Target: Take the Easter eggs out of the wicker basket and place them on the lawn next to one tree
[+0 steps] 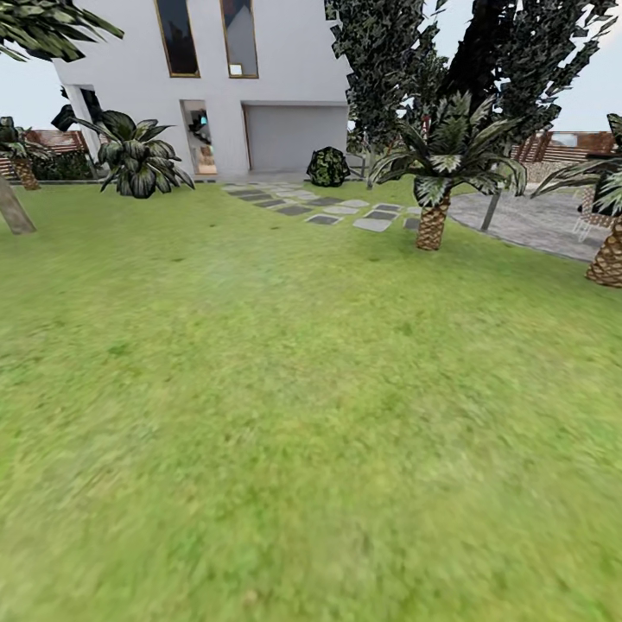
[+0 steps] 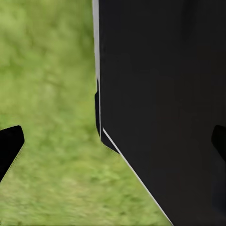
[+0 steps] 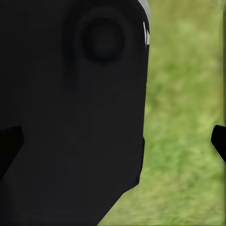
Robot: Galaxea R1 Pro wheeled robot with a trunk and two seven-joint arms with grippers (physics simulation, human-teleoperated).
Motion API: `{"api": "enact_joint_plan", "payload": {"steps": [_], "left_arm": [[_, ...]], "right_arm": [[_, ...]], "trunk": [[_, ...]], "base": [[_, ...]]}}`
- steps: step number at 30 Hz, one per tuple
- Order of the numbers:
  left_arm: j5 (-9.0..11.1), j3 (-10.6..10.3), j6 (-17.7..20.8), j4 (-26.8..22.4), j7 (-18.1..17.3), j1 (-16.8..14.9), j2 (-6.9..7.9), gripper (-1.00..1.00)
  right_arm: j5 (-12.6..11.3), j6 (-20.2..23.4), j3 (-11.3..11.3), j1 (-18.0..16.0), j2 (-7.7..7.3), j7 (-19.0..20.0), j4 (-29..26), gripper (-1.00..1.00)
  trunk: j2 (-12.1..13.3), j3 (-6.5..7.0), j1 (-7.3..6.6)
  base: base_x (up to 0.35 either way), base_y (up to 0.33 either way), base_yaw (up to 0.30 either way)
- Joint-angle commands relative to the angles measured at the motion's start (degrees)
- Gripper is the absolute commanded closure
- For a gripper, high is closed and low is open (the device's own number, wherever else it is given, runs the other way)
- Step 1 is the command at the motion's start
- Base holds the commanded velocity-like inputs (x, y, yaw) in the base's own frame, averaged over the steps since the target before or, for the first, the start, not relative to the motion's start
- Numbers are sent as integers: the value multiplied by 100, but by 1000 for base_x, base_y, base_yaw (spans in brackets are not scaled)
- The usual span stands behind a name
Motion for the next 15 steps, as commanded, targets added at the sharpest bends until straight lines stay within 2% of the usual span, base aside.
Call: {"api": "enact_joint_plan", "payload": {"steps": [1, 15], "left_arm": [[7, 4, -2, -1, -4, -2, -1, -100], [7, 4, -2, -1, -5, -2, 1, -100]], "right_arm": [[-1, -18, 2, -3, -1, -1, 5, -100], [14, -11, 11, -3, -9, 13, 21, -100]], "trunk": [[-2, -5, 3], [-2, -5, 3]], "base": [[343, 0, 0], [343, 0, 0]]}}
